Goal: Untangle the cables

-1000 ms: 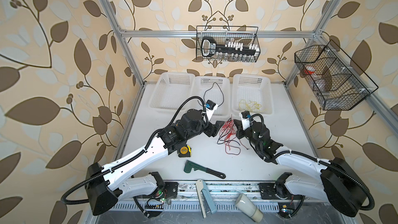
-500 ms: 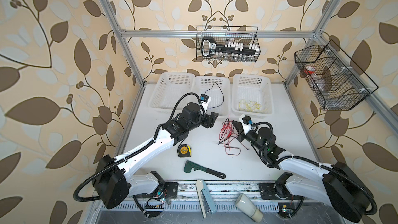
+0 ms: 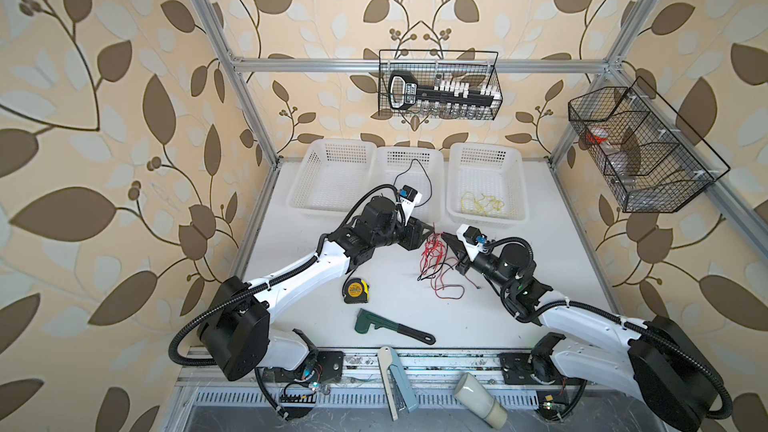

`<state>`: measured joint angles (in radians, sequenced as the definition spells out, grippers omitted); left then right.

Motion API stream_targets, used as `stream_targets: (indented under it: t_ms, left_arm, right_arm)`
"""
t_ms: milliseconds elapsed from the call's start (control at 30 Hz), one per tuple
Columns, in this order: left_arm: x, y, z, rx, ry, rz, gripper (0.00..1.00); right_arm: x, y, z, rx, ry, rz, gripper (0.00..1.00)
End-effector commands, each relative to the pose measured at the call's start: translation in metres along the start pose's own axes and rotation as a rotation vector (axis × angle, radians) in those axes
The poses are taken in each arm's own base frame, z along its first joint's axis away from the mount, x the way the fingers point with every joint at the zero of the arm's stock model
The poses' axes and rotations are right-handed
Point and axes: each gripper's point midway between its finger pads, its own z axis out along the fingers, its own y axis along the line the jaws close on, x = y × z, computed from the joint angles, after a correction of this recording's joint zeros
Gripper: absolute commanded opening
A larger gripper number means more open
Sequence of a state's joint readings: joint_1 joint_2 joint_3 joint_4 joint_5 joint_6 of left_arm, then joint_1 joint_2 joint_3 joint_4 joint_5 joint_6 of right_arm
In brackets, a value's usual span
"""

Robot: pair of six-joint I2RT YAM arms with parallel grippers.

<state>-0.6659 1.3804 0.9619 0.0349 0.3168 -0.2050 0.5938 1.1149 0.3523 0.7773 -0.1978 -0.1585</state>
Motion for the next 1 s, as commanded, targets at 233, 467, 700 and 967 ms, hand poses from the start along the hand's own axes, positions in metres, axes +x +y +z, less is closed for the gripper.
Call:
stream_targets:
  t_ms: [233, 467, 700, 967]
  left_arm:
    - [-0.006, -0.013, 0.002, 0.093, -0.015, 0.016, 0.49]
    - [0.006, -0.006, -0.003, 0.055, 0.014, 0.013, 0.47]
    - [0.005, -0.012, -0.007, 0.093, 0.002, 0.002, 0.48]
    - [0.008, -0.029, 0.001, 0.214, 0.026, -0.026, 0.47]
  right_arm:
    - [-0.023, 0.004, 0.005, -0.028, -0.052, -0.05, 0.0]
    - [-0.025, -0.001, 0.003, 0.003, -0.056, -0.058, 0.0]
    - [-0.024, -0.002, 0.003, 0.006, -0.049, -0.07, 0.0]
    - [-0.028, 0.004, 0.004, -0.017, -0.055, -0.085, 0.0]
